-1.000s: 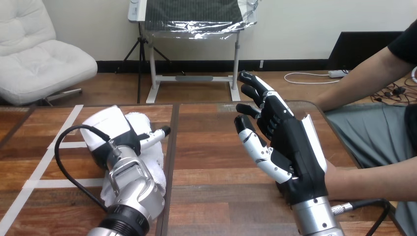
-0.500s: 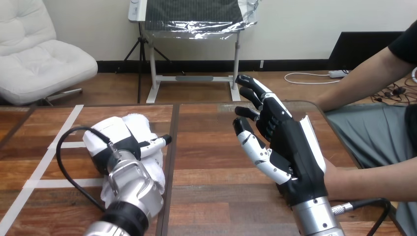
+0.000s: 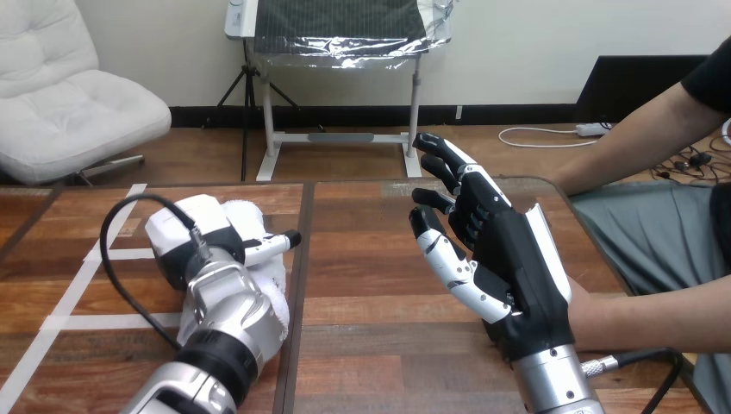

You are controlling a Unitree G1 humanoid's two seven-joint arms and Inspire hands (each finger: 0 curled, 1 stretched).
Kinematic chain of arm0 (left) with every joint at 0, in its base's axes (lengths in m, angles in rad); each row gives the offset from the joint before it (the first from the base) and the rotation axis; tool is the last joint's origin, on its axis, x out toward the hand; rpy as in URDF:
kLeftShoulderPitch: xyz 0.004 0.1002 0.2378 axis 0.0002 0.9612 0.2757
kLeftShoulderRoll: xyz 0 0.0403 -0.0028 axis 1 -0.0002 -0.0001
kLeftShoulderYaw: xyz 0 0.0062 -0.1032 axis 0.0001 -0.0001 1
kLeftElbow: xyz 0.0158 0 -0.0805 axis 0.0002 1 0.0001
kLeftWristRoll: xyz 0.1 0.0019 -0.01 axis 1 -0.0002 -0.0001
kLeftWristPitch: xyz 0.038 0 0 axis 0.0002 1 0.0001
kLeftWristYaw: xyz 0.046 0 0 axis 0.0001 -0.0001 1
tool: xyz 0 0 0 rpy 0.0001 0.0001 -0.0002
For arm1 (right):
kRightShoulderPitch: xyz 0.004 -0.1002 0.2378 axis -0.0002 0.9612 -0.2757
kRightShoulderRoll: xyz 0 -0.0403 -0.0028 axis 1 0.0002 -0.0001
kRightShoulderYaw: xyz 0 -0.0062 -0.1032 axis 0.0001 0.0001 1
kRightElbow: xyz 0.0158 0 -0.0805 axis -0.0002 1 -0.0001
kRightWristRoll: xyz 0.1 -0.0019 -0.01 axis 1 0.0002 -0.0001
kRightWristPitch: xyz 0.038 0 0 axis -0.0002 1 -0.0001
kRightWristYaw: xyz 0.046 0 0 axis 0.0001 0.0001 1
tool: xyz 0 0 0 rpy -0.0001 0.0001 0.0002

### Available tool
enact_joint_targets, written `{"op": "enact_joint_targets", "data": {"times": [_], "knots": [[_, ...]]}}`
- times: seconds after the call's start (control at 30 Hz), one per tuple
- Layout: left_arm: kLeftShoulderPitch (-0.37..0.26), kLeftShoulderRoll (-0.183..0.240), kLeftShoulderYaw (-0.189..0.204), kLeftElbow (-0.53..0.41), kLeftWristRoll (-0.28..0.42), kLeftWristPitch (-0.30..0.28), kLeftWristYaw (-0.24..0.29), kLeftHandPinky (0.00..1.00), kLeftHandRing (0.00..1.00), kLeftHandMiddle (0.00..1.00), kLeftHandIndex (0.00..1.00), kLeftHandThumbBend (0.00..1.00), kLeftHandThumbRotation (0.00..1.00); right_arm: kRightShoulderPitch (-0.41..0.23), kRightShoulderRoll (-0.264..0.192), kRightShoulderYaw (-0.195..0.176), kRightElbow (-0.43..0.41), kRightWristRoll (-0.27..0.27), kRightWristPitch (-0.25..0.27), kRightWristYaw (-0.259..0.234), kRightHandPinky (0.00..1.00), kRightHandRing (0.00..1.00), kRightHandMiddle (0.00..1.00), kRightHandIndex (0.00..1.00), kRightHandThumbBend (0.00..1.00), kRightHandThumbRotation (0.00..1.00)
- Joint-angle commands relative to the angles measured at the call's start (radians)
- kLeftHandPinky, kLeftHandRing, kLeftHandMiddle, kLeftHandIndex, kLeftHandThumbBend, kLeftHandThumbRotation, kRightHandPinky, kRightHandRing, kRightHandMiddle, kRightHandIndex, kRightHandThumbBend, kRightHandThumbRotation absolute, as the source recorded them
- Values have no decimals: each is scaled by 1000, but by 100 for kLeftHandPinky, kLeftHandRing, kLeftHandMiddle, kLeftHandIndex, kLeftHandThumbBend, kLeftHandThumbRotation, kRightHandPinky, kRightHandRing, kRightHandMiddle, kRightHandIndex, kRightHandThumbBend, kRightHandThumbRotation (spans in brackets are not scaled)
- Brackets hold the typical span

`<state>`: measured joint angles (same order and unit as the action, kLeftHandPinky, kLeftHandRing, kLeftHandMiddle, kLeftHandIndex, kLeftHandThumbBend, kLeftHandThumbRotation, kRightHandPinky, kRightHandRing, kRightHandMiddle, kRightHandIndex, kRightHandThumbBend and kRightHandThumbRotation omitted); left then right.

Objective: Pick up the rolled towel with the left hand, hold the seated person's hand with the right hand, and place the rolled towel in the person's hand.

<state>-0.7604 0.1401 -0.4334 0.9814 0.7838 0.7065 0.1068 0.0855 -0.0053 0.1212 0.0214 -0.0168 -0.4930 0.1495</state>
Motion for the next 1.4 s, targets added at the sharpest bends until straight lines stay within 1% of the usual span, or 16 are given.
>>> {"op": "enact_joint_targets", "data": {"times": [0.0, 0.13, 0.33, 0.47, 0.53, 0.6, 0.7, 0.73, 0.8, 0.87, 1.0, 1.03, 1.1, 1.2, 1.33, 1.37], "knots": [[-49, -4, -40, 33, 5, 3, -34, 65, 77, 85, 90, 96, 96, -51, -5, 3, -50, 11, -6, 9, 83, 94, 95, 87, 32, 35], [-51, -6, -57, 49, 8, 8, -41, 66, 78, 86, 90, 95, 96, -51, -7, 2, -51, 15, -3, 15, 83, 94, 95, 87, 31, 35], [-51, -8, -84, 70, 16, 15, -39, 63, 75, 84, 89, 95, 94, -51, -5, 1, -54, 18, -1, 18, 83, 93, 94, 87, 31, 35], [-55, -13, -106, 88, 24, 23, -45, 59, 70, 79, 86, 93, 92, -53, -5, 0, -52, 20, -3, 21, 83, 93, 94, 87, 31, 35], [-59, -13, -115, 95, 23, 20, -59, 57, 68, 77, 86, 91, 91, -53, -5, 0, -51, 23, -4, 23, 83, 93, 94, 87, 31, 35], [-60, -14, -112, 97, 14, 17, -62, 56, 66, 75, 85, 90, 89, -53, -4, -1, -52, 27, -4, 24, 83, 93, 94, 87, 31, 35], [-60, -16, -99, 98, -8, 13, -54, 52, 61, 68, 82, 86, 80, -53, -3, -1, -52, 32, -2, 27, 83, 93, 94, 87, 32, 35], [-60, -15, -96, 98, -13, 10, -51, 48, 54, 60, 77, 84, 73, -53, -3, -2, -52, 34, -2, 28, 83, 93, 93, 86, 32, 35], [-57, -14, -95, 94, -18, 6, -47, 44, 49, 55, 74, 82, 68, -53, -3, -2, -53, 39, -1, 32, 83, 93, 93, 86, 32, 35], [-54, -12, -99, 90, -18, 3, -45, 37, 42, 48, 71, 80, 60, -53, -3, -2, -53, 44, 0, 35, 84, 93, 94, 86, 32, 35], [-52, -11, -101, 87, -23, 0, -50, 27, 32, 40, 67, 75, 47, -53, -1, -3, -55, 52, 1, 38, 84, 93, 94, 86, 31, 35], [-51, -11, -100, 86, -26, -2, -49, 23, 28, 37, 67, 72, 37, -53, 0, -3, -55, 57, 1, 40, 85, 94, 94, 86, 31, 34], [-49, -11, -99, 85, -29, -3, -47, 21, 26, 35, 66, 70, 30, -52, 2, -3, -58, 68, 7, 43, 86, 94, 94, 86, 31, 34], [-47, -13, -97, 85, -33, -4, -42, 17, 22, 32, 66, 68, 15, -52, 4, -3, -61, 77, 12, 46, 87, 94, 94, 86, 31, 33], [-42, -14, -96, 85, -38, -10, -28, 15, 20, 30, 66, 66, 5, -52, 3, -4, -61, 76, 12, 44, 88, 94, 94, 86, 31, 31], [-41, -15, -96, 86, -39, -11, -25, 14, 20, 30, 65, 66, 4, -52, 3, -4, -62, 76, 12, 44, 88, 94, 94, 86, 31, 31]]}}
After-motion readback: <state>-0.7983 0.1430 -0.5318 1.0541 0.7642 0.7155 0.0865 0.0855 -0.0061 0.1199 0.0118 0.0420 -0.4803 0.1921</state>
